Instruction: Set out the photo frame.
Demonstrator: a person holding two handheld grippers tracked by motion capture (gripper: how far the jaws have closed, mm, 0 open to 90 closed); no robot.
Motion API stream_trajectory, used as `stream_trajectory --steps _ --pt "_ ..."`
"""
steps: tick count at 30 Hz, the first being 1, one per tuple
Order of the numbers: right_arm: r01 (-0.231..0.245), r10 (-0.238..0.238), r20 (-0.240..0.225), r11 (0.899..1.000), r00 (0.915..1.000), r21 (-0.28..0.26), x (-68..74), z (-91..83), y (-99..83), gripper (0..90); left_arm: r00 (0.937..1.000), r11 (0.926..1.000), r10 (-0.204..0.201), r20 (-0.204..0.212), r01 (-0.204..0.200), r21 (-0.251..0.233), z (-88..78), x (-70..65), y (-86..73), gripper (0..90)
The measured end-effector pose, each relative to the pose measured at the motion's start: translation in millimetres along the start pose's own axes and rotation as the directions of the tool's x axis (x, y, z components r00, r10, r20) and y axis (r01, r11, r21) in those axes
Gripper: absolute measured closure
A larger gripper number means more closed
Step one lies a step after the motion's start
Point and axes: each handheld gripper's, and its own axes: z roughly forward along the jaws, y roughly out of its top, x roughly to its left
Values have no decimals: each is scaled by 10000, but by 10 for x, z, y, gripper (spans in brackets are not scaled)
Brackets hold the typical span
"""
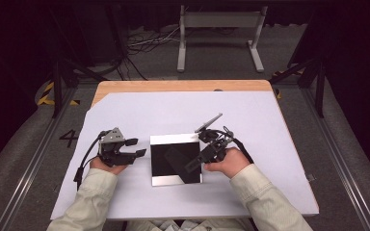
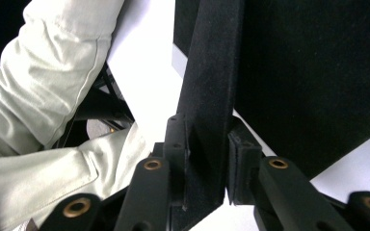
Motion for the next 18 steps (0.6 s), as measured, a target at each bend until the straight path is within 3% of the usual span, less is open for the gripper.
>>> stream_trajectory --steps 6,11,18 --pt "226 -233 -422 9996 9988 -152 -6 -15 -60 816 10000 10000 9 -33 -9 -1 -4 -4 1 416" --pt "390 -399 -299 9988 9988 -293 39 -19 -76 822 10000 10000 -10 -25 10 -14 -2 2 -2 415" --pt "489 -527 -562 9966 9970 -664 47 -79 -85 856 10000 10000 -10 -13 10 -24 -3 -1 -1 415"
